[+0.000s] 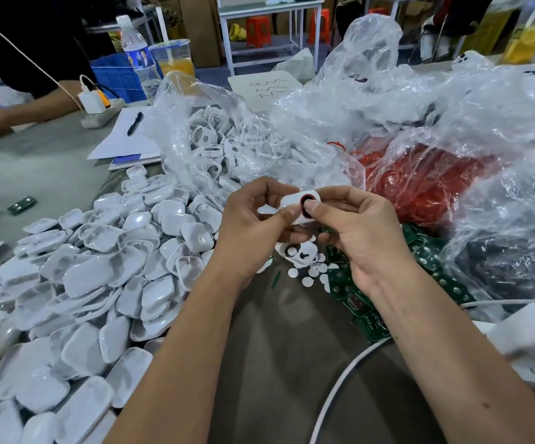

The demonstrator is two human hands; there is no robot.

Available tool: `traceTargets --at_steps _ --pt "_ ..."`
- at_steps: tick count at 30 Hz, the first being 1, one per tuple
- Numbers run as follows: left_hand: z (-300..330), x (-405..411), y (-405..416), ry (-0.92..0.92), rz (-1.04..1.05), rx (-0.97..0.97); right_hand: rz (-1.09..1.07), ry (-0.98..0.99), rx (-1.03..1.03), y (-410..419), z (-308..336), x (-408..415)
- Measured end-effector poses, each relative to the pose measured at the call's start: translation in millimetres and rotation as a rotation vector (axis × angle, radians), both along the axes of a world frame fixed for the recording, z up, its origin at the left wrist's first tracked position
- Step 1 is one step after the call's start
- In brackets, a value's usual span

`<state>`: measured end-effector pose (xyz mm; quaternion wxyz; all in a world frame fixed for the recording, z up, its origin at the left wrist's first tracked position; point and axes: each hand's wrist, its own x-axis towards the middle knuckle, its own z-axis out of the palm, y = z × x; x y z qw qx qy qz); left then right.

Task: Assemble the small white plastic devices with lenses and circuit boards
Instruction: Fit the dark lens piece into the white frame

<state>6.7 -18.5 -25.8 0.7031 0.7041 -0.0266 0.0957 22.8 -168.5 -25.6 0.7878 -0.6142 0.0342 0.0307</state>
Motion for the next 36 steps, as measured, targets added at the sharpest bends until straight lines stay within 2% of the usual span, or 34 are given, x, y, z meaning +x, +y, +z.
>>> traceTargets --at_steps 3,15,20,25,27,30,32,36 --pt "0.7 0.1 -2.0 0.012 0.022 -0.022 -0.002 -0.004 0.004 0.5 1.4 -0.6" --pt "1.0 0.3 0.9 0.018 0.009 -0.074 0.192 0.207 0.295 -6.2 3.0 3.3" --pt "2.2 1.3 1.8 0.01 0.01 -0.086 0.159 0.158 0.313 -8.3 2.6 4.5" --pt "-0.1 1.9 -1.8 -0.009 0.03 -0.109 0.1 -0.037 0.3 -4.7 1.8 3.5" --pt "-0.6 2.3 -4.7 0.028 0.052 -0.163 0.043 -0.208 0.199 -3.8 -0.1 3.7" --pt "4.5 1.2 -6.1 0.153 -0.023 -0.36 -0.038 -0.435 -0.081 -1.6 -2.6 4.3" --pt "7.7 0.5 -6.1 0.206 -0.087 -0.481 -0.037 -0.53 -0.241 0.7 -4.4 3.4" --pt "7.3 0.8 -6.6 0.228 -0.083 -0.549 -0.077 -0.642 -0.497 2.0 -7.5 0.8"
